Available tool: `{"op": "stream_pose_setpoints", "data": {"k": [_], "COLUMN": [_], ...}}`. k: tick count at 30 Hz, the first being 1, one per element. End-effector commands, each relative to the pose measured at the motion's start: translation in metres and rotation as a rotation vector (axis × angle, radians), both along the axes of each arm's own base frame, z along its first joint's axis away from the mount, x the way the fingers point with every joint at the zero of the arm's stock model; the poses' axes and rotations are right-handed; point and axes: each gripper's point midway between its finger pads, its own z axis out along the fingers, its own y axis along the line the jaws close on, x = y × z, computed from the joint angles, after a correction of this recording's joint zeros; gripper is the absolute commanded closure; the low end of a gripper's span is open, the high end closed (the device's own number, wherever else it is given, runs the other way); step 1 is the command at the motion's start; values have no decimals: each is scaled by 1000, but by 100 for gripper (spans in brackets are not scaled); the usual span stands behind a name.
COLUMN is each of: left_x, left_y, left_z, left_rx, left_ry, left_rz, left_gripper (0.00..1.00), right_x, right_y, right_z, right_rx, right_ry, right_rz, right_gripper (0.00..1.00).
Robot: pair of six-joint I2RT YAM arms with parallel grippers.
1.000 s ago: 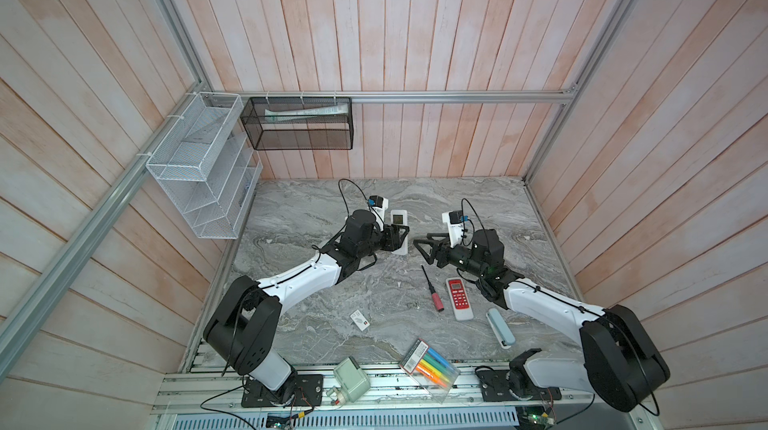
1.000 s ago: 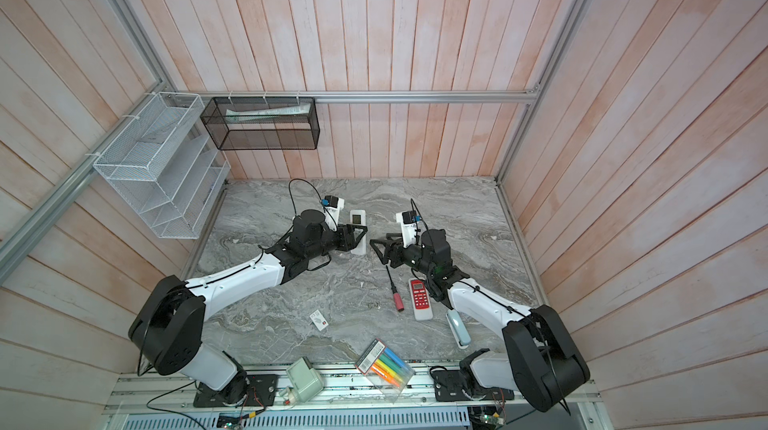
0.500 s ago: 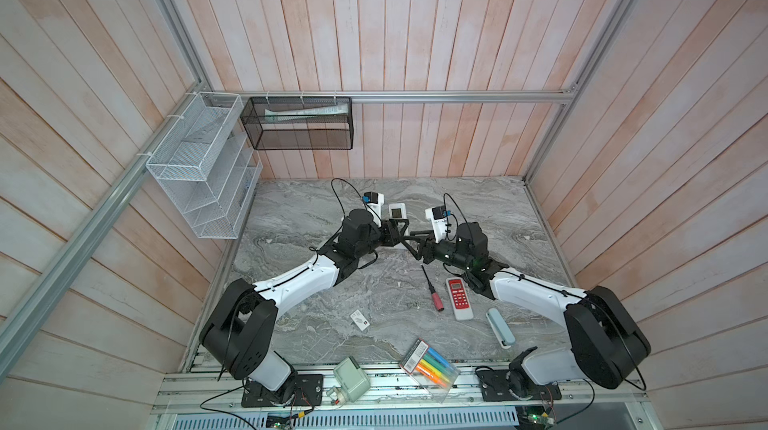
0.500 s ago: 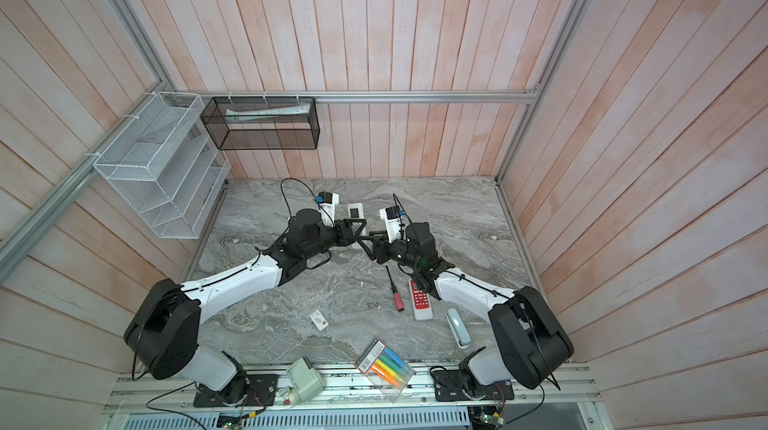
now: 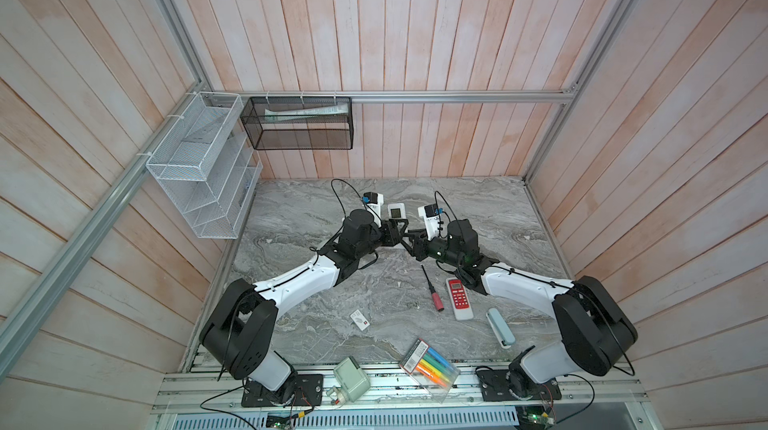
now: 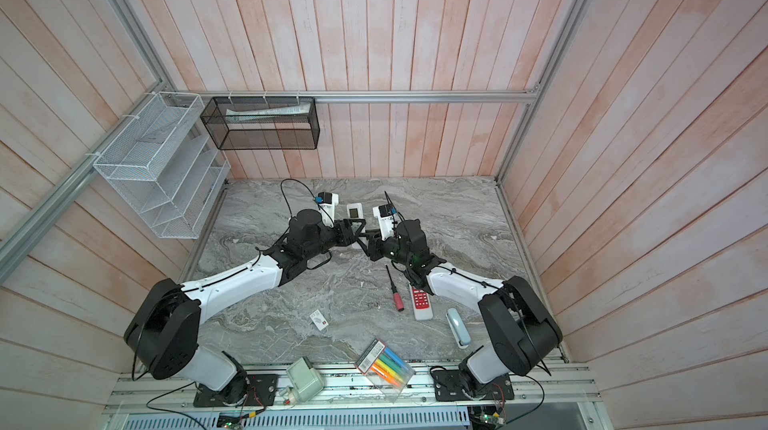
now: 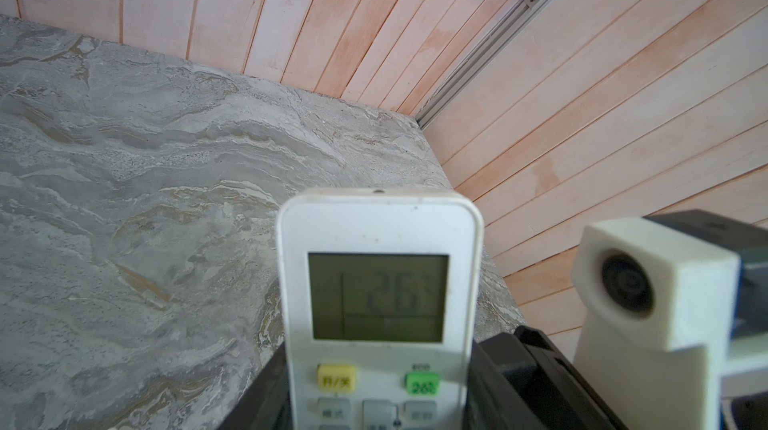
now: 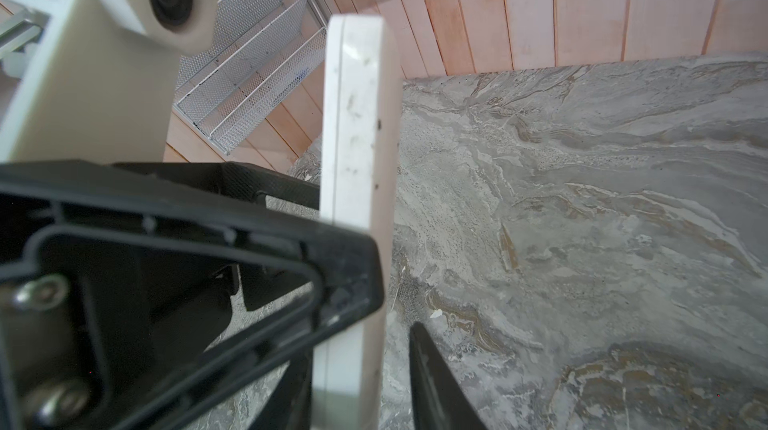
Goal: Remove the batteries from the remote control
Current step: 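Lift the white remote toward the right gripper while the right gripper grasps it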
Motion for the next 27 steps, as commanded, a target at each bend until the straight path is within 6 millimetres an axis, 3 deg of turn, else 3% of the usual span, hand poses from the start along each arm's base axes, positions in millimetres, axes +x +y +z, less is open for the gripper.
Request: {"op": "stream_pose_setpoints", "data": {"k": [1,16,19,21,22,27], "left_x": [-3,-6,-7,-7,-8,-12], "left_y": [1,0,0,1,2,20], "left_z": [10,10,11,14,17,45], "left_rx": [2,2,0,-2,-4,-4], "left_ry": [-33,-31,-30,-35,-39,-85], "left_rz": [5,-4,-5,-3,0,38], "left_gripper": [47,45,35,19,1,0], "right_x": [6,6,6,9,10,18], "right_y": [7,11,10,8,6,-4], "right_z": [14,21,20,18,16,5], "right_rx": [24,9,0,-20,-36,-167], "right_ry": [-38,-74,-81,-91,-96,-175], "right_rz": [-3,20,16,1,-8,-58], "right_gripper": [67,92,93,93,94,94]}}
